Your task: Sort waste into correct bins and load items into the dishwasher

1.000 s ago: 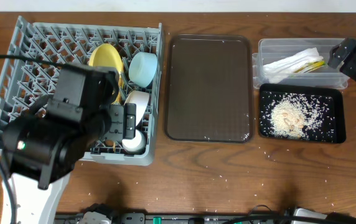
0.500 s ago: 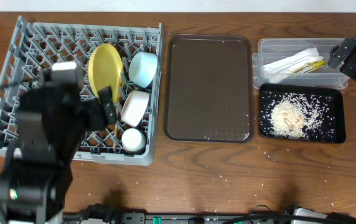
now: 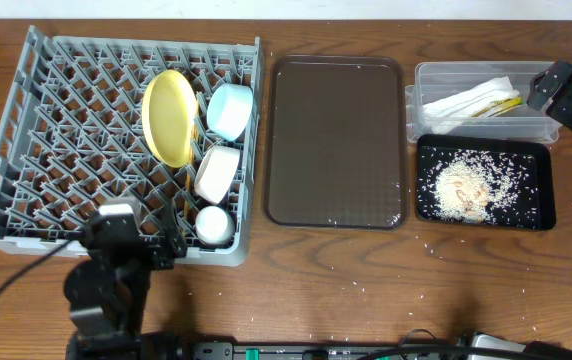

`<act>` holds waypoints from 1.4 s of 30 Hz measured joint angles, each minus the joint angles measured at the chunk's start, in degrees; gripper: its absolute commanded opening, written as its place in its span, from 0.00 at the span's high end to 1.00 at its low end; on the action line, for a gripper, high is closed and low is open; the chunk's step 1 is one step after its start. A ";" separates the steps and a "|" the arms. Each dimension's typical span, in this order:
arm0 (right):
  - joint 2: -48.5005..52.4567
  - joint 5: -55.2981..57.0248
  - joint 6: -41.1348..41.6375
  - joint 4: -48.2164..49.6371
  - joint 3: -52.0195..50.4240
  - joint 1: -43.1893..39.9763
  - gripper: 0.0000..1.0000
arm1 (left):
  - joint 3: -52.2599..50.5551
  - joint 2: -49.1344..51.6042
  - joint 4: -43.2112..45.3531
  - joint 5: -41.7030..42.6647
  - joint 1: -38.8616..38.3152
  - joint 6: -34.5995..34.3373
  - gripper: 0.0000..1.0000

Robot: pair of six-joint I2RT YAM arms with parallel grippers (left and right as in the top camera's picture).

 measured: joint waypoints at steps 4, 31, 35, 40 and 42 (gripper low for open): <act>0.00 -0.04 0.04 0.00 0.00 0.00 0.01 | -8.31 -5.40 5.66 0.55 0.07 0.44 0.09; 0.00 -0.02 0.04 -0.02 0.00 0.00 0.01 | -25.66 -15.93 21.33 0.55 0.11 2.56 0.08; 0.00 -0.02 0.07 0.00 0.00 0.00 0.01 | -25.66 -15.91 21.33 0.55 0.11 2.56 0.08; 0.00 -0.02 0.04 -0.02 0.00 0.00 0.01 | -25.66 -15.91 21.33 0.55 0.11 2.56 0.08; 0.00 -0.02 0.07 -0.02 0.00 0.00 0.01 | -25.66 -15.91 21.35 0.55 0.11 2.56 0.08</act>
